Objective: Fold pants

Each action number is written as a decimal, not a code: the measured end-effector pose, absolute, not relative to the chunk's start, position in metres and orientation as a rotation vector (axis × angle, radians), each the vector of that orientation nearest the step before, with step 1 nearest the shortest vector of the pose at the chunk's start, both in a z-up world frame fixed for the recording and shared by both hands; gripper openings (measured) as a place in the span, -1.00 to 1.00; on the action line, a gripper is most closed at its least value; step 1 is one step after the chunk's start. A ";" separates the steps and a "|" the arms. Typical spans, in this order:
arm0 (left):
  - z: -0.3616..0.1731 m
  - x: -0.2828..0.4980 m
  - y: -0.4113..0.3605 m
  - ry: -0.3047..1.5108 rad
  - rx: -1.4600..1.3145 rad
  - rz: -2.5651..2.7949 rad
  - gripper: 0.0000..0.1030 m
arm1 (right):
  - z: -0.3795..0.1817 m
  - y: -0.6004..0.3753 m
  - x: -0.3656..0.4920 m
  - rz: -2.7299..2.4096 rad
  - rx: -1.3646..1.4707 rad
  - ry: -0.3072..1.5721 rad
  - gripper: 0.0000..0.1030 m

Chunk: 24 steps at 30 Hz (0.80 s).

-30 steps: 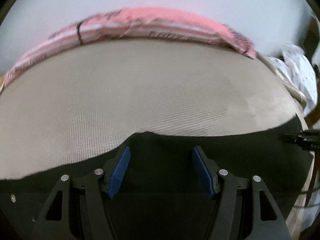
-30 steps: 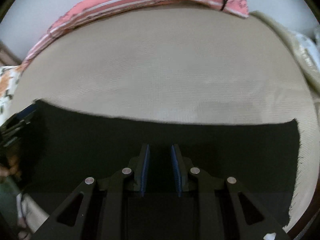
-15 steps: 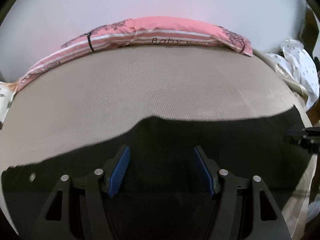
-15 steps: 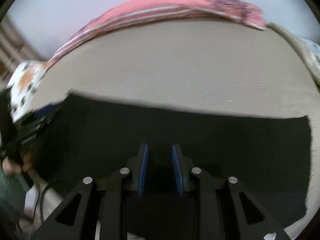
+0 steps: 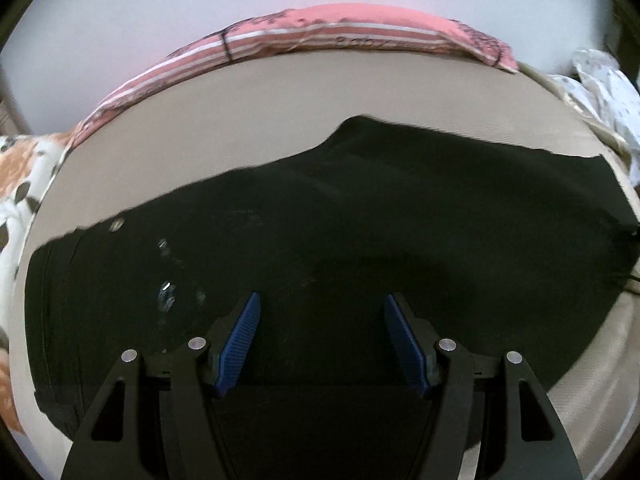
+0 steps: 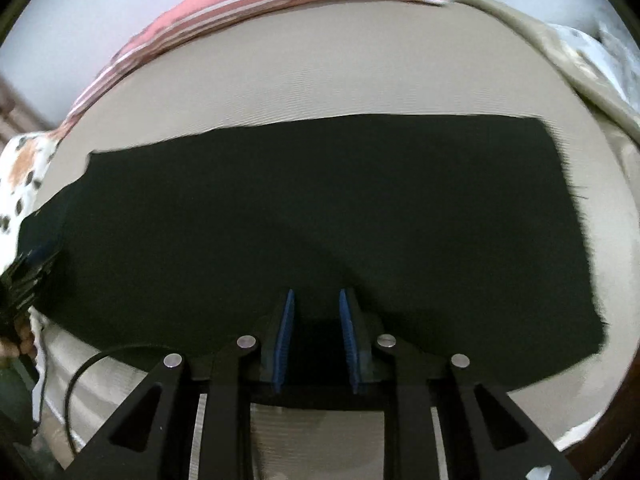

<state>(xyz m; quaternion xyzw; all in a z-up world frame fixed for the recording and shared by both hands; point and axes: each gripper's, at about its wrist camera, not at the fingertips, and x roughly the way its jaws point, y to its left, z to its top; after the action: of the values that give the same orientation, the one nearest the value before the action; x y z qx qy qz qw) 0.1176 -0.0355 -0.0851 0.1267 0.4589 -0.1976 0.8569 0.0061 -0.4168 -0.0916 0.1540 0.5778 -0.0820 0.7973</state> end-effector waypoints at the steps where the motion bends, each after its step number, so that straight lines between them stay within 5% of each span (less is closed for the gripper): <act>1: -0.085 0.117 -0.033 0.957 0.258 -0.416 0.27 | -0.092 -0.424 0.003 -0.198 0.339 1.241 -0.62; 24: -0.051 0.089 -0.147 0.920 0.320 -0.641 0.28 | -0.075 -0.548 -0.144 -0.378 0.863 1.091 -0.38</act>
<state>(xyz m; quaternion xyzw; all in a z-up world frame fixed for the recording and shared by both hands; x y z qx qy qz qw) 0.0893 -0.1470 -0.0515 0.1513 0.4345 -0.3024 0.8348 -0.1440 -0.5479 -0.0751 0.3949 0.4995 -0.1732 0.7514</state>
